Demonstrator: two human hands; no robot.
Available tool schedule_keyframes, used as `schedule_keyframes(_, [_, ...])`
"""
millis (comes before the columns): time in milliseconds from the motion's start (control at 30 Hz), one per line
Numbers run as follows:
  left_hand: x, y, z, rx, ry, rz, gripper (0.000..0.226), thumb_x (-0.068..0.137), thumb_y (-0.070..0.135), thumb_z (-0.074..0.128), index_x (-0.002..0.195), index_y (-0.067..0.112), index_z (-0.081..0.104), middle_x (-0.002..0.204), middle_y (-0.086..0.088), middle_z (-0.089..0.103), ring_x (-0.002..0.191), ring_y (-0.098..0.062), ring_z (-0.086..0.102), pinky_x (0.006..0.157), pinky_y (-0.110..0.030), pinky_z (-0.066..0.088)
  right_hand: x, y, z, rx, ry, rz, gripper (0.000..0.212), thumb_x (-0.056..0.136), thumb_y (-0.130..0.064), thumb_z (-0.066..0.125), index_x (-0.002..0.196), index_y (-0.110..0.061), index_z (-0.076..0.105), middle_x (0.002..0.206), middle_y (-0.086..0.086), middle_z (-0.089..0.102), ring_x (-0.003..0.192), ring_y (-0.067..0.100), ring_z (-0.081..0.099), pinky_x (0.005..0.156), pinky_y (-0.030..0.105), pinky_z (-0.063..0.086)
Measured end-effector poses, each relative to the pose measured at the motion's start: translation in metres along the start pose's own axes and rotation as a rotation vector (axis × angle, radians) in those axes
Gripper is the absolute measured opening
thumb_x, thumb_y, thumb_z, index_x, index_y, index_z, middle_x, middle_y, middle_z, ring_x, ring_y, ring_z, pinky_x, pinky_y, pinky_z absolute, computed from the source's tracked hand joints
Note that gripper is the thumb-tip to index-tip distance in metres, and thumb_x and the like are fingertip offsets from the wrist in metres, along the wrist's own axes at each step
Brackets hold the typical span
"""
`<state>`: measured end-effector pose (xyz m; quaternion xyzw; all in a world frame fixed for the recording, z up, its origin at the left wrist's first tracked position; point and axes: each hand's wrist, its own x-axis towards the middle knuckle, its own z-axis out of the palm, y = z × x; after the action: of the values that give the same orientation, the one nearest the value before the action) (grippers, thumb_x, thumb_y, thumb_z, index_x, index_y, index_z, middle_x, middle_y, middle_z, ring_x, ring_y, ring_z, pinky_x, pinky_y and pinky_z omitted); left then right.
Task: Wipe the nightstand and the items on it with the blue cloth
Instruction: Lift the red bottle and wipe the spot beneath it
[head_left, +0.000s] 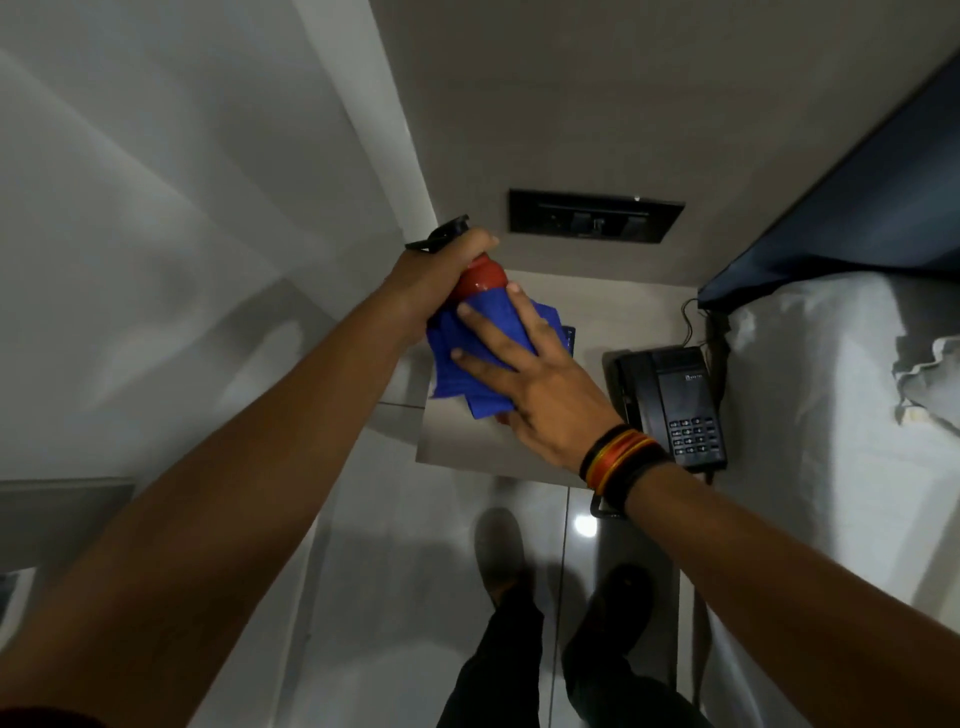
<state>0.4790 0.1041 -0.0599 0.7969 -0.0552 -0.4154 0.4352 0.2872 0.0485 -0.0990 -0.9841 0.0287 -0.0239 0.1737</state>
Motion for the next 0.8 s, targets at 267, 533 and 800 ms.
schedule_keyframes(267, [-0.007,-0.029,0.004,-0.014,0.141,-0.062,0.043,0.062,0.058,0.079,0.092,0.028,0.075,0.099,-0.003,0.079,0.094,-0.024,0.077,0.076,-0.055,0.067,-0.068,-0.011,0.057,0.045,-0.150,-0.029,0.065,0.086,-0.017,0.062,0.148,-0.030,0.046,0.168,-0.009,0.011,0.154,0.035,-0.011,0.120,0.063,0.016])
schedule_keyframes(533, [-0.012,-0.047,0.010,-0.004,0.323,0.110,0.034,0.078,0.049,0.082,0.103,0.027,0.072,0.094,0.008,0.073,0.090,-0.010,0.071,0.089,-0.039,0.062,-0.120,0.013,0.053,0.614,-0.099,0.690,0.059,0.088,0.008,0.048,0.129,-0.031,0.062,0.145,-0.013,0.050,0.117,0.006,0.057,0.104,0.022,0.044])
schedule_keyframes(800, [0.000,-0.118,0.032,-0.137,0.248,0.180,0.060,0.081,0.021,0.091,0.137,0.021,0.068,0.123,0.004,0.072,0.110,-0.012,0.067,0.093,-0.015,0.056,-0.104,0.036,0.017,1.410,0.352,1.342,0.020,0.092,-0.015,0.060,0.112,-0.019,0.059,0.115,0.009,0.064,0.103,0.030,0.062,0.092,0.050,0.048])
